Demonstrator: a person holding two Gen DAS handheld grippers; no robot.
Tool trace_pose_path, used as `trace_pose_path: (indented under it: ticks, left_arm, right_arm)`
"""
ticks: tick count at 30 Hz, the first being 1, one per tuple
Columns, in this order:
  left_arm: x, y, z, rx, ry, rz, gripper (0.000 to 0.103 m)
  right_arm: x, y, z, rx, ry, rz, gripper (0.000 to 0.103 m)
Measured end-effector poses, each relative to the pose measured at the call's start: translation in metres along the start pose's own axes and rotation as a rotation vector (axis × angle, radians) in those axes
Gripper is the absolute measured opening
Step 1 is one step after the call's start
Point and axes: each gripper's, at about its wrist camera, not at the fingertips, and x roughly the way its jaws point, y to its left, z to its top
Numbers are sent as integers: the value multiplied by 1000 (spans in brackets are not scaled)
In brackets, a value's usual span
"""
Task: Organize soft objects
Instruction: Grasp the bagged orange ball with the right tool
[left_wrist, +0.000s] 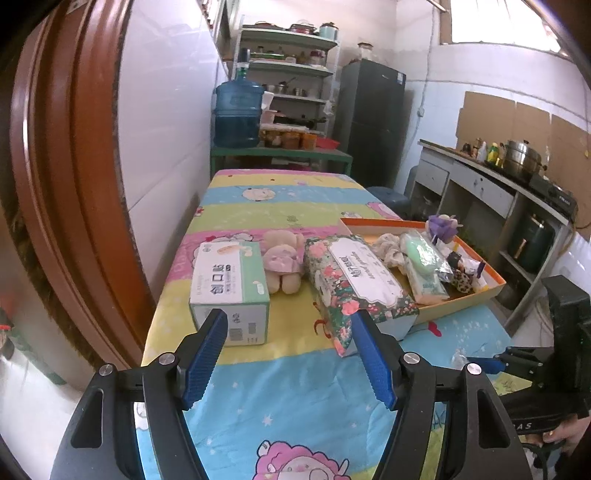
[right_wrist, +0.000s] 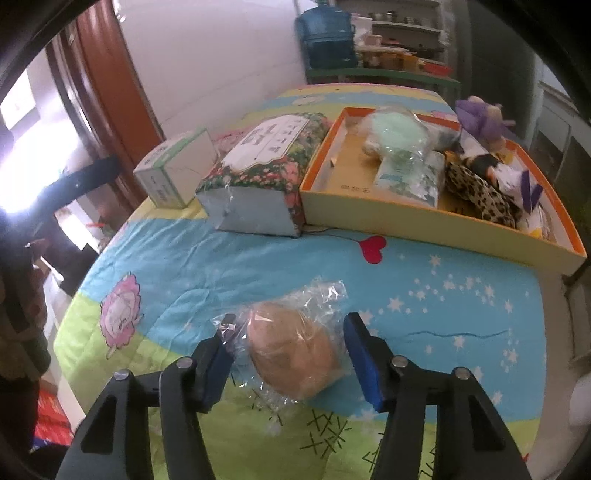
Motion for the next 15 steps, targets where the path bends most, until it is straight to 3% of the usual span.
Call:
trace_pose_path:
  ticks: [4, 7, 10, 13, 15]
  left_arm:
    - [6, -3, 17, 30, -5, -8, 71]
    - [19, -7, 43, 72, -6, -26, 71]
    - [40, -3, 71, 82, 20, -27, 71]
    - [80, 7, 105, 57, 102, -30, 71]
    - [119, 15, 124, 39, 207, -42, 70]
  right_arm:
    - [-5, -7, -1, 52, -32, 37, 53]
    - [-12, -12, 4, 99, -60, 92, 53]
    - [-22, -9, 10, 91, -97, 92, 53]
    - [-29, -5, 19, 84, -115, 113, 53]
    - [-32, -2, 26, 71, -127, 107, 53]
